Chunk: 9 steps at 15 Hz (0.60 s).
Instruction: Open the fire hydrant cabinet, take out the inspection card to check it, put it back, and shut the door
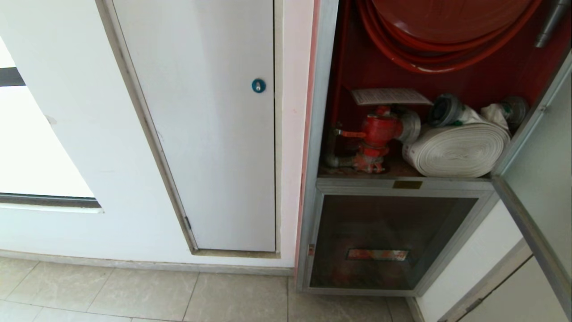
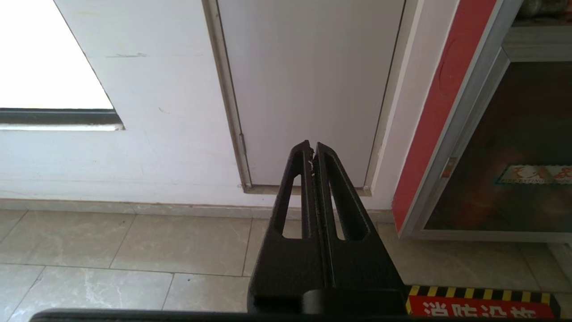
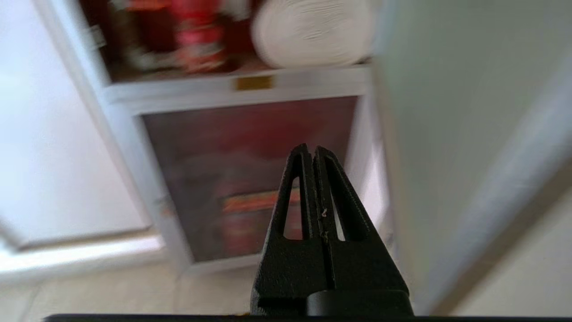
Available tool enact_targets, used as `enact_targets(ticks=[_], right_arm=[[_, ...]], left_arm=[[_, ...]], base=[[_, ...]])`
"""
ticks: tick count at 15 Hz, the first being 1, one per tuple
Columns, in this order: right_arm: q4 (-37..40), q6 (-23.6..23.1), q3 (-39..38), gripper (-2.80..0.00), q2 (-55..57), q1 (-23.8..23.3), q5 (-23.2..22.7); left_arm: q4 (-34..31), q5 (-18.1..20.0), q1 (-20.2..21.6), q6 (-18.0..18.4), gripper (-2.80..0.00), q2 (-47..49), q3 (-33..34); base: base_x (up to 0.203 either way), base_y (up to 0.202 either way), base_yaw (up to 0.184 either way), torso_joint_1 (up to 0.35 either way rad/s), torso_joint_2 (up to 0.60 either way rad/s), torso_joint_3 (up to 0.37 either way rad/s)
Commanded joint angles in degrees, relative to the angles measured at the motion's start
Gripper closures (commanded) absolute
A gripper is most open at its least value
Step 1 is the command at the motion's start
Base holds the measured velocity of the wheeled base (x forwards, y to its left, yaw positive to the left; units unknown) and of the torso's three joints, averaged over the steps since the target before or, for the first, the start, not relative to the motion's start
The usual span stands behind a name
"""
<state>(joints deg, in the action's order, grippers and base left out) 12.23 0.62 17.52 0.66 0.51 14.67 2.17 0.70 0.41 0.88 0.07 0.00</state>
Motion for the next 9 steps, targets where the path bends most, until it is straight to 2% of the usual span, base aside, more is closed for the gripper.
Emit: enact_targets(ticks=[1,5,9], right_arm=[[0.7,-0.1,1.5,0.0,-0.2,0.0,2.8],[5.4,-0.2,7.4,0.0,-0.6,0.0,6.5],[5.9,-0.6,8.9,0.0,-0.3,0.0,13.7]], left_arm=[[0.0,0.0,0.0,0.0,0.0,0.0,0.8],[0.0,0.0,0.0,0.0,0.0,0.0,0.8],[0.0,0.0,0.0,0.0,0.0,0.0,0.8]], base=[[0.0,0.0,0.0,0.0,0.0,0.0],[0.0,0.0,0.0,0.0,0.0,0.0],[0.0,0.0,0.0,0.0,0.0,0.0]])
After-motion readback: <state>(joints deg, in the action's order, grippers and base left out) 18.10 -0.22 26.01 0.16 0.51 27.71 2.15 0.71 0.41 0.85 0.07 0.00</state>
